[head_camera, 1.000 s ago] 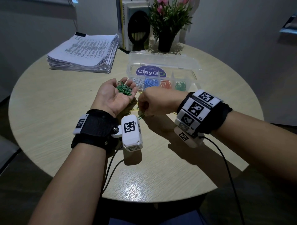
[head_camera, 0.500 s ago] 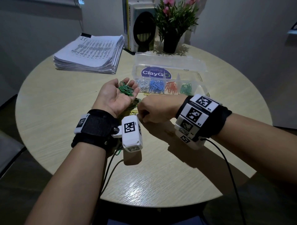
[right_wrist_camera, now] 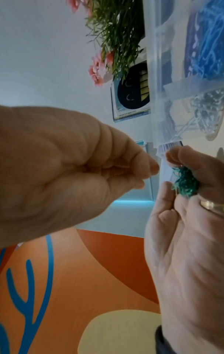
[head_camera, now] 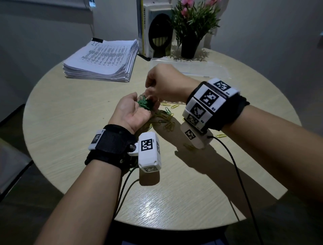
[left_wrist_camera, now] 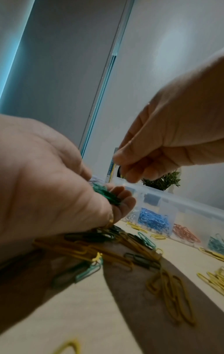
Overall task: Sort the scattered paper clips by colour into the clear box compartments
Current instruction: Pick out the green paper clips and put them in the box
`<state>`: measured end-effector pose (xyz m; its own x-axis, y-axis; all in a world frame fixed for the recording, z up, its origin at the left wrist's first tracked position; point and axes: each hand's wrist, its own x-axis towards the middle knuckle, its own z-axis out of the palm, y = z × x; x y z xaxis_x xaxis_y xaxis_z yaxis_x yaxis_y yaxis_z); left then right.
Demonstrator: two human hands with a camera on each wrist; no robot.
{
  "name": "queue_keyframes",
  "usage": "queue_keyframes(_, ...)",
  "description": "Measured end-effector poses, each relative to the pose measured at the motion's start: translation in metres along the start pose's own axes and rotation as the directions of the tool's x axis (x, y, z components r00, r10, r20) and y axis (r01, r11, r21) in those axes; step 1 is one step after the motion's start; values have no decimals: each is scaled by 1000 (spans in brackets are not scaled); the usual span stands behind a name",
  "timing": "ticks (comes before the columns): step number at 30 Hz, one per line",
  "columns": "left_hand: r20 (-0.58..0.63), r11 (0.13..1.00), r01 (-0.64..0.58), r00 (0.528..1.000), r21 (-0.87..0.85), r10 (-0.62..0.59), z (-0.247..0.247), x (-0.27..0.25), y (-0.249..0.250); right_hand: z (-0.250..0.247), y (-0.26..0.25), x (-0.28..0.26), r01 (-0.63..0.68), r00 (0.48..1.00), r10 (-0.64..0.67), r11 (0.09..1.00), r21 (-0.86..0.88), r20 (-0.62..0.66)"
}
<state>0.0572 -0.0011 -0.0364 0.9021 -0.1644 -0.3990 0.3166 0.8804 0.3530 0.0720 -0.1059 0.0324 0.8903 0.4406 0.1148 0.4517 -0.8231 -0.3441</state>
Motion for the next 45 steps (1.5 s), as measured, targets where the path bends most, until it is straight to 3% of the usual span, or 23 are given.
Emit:
queue_keyframes(3, -49, 1000, -19, 999, 3, 19, -3, 3, 4, -7, 5, -3, -39, 999, 37, 996, -80, -22)
queue_keyframes(7, -51, 999, -31, 998, 28, 33, -4, 3, 6, -1, 19, -12, -78, 978, 127, 958, -275, 165)
queue_keyframes(10, -42, 999, -33, 999, 26, 34, -5, 3, 7, 11, 27, -13, -119, 956, 201, 931, -344, 214)
queue_keyframes(17, -31, 999, -51, 998, 9, 51, -7, 2, 11, 28, 37, -6, -124, 959, 196, 940, -317, 205)
queue_keyframes(26, -33, 998, -61, 998, -6, 61, -7, 3, 11, 24, 35, -8, -108, 933, 195, 953, -283, 301)
queue_keyframes(35, -29, 998, -60, 998, -9, 60, -8, 3, 12, 26, 29, -7, -58, 939, 181, 921, -384, 292)
queue_keyframes(40, -29, 998, -62, 998, -5, 62, -8, 2, 12, 22, 33, -6, -68, 912, 185, 948, -310, 365)
queue_keyframes(45, -31, 998, -62, 998, -1, 62, -7, 3, 12, 25, 33, -6, -68, 930, 191, 928, -365, 313)
